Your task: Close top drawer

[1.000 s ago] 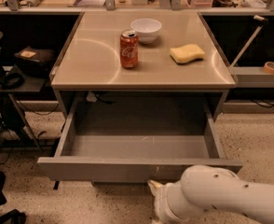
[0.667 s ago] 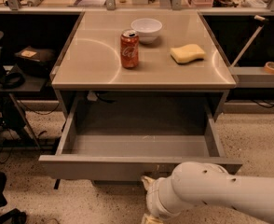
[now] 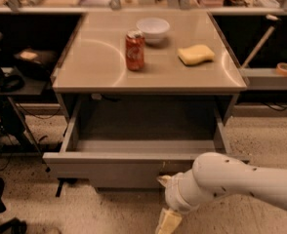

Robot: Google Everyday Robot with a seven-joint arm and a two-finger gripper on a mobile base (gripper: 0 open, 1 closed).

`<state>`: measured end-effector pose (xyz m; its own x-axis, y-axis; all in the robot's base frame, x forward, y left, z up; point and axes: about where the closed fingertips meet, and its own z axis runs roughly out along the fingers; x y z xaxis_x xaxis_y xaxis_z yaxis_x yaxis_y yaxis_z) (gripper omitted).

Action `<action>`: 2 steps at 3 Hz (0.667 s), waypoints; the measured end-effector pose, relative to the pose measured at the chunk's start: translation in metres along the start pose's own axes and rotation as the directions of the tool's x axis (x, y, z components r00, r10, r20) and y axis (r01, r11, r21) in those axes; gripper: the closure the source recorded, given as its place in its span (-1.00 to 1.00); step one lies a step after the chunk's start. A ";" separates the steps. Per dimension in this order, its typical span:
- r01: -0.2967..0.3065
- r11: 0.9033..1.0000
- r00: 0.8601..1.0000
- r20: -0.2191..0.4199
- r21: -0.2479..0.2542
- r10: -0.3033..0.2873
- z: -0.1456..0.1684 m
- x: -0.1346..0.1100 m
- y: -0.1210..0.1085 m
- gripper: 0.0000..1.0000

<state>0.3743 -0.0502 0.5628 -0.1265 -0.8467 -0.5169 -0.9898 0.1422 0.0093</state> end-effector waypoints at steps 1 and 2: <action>-0.002 1.000 1.000 -0.007 -0.023 0.002 0.011 0.003 -0.033 -1.00; 0.001 1.000 1.000 -0.003 -0.014 -0.001 0.011 -0.003 -0.053 -1.00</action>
Offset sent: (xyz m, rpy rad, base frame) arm 0.2106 0.0330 0.0224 0.0342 -0.0896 -0.0032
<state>0.4277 -0.0497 0.5540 -0.1258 -0.8483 -0.5144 -0.9907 0.1341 0.0211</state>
